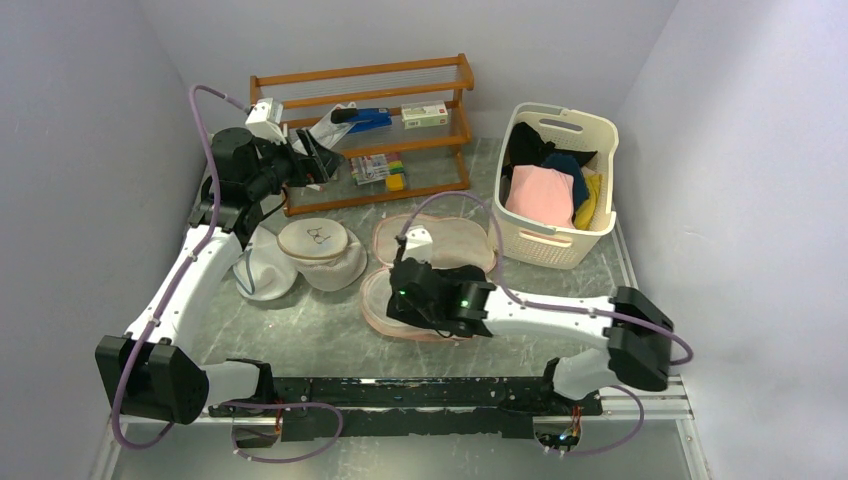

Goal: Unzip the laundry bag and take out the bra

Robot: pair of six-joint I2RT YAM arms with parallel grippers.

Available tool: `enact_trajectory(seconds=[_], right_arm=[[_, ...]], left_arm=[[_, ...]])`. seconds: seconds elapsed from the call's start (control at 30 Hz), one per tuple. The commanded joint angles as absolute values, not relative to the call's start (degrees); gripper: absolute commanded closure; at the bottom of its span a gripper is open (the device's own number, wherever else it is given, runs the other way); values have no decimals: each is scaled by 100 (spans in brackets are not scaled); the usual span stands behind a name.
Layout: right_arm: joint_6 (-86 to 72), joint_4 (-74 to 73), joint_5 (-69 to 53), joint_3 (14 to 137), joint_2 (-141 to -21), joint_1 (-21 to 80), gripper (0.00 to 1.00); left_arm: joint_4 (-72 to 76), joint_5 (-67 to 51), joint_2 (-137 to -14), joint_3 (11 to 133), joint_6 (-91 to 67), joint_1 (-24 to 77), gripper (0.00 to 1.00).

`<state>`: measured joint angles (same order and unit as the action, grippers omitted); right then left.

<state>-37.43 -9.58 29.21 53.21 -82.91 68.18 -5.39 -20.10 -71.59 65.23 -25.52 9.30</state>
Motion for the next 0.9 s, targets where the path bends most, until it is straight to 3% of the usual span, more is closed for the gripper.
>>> enact_trajectory(seconds=[0.0, 0.43, 0.67, 0.87], right_arm=[[-3485, -204, 3265, 4970, -7393, 6837, 100], [-1633, 588, 3680, 4752, -4660, 6829, 100], [-820, 372, 4665, 5577, -4417, 6827, 100], [-323, 591, 6595, 6298, -4620, 6828, 100]], left_arm=[[-281, -2045, -7072, 6449, -2578, 872, 1], [-416, -2184, -7219, 6578, -2545, 879, 1], [-370, -2144, -7183, 6546, -2552, 879, 1], [-398, -2160, -7180, 6573, -2549, 873, 1]])
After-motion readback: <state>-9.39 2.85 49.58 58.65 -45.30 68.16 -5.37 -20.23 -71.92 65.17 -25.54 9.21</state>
